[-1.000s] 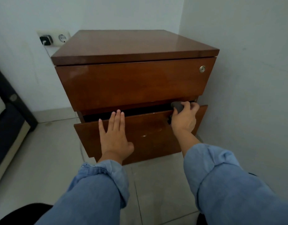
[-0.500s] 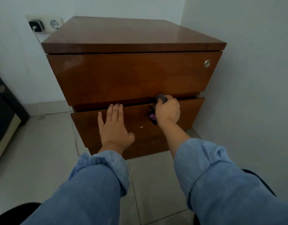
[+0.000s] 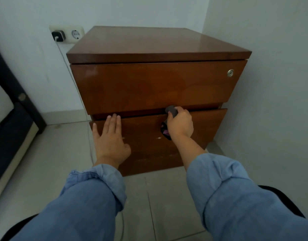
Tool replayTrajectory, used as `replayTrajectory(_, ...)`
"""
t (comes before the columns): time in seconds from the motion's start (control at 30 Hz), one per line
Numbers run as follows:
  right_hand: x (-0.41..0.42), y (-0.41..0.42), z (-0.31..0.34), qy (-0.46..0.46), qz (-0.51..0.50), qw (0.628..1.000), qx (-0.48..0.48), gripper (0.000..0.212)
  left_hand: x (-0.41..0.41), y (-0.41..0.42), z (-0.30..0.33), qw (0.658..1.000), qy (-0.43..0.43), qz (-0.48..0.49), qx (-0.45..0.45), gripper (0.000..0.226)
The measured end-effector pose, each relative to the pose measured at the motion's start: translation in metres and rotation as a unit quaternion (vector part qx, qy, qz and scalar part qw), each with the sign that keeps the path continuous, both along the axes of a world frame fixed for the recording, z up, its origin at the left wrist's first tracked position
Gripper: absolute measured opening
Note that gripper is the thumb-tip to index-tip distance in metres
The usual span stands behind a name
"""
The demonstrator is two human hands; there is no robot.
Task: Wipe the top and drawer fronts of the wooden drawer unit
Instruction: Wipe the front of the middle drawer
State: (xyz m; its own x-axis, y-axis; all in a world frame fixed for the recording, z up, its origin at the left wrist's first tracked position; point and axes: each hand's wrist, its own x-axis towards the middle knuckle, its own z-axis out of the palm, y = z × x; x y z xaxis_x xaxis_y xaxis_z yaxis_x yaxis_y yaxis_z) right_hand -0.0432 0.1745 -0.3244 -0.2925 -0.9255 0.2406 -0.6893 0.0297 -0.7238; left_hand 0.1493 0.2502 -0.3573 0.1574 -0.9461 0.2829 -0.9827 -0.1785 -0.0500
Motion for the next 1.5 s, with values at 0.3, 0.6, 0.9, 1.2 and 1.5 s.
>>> replayTrajectory(0.3, 0.028, 0.007, -0.006, 0.118, 0.004, 0.993, 0.025, 0.035, 0.009, 0.006, -0.008, 0.999, 0.036, -0.026, -0.023, 0.098)
replayTrajectory(0.6, 0.039, 0.015, 0.004, 0.137, 0.097, 0.984, 0.060, 0.039, 0.011, 0.002, -0.008, 0.998, 0.050, -0.034, -0.018, 0.097)
replayTrajectory(0.9, 0.038, 0.011, 0.001, 0.143, 0.078, 0.986, 0.032, 0.032, 0.035, 0.016, -0.027, 0.892, 0.438, 0.031, -0.102, 0.092)
replayTrajectory(1.2, 0.099, 0.026, -0.009, 0.128, 0.136, 0.982, -0.008, 0.042, 0.053, 0.024, -0.029, 0.820, 0.557, -0.009, -0.131, 0.067)
replayTrajectory(1.5, 0.148, 0.042, 0.000, 0.161, 0.229, 0.960, -0.005, 0.039, 0.062, 0.022, -0.026, 0.801, 0.589, 0.017, -0.109, 0.063)
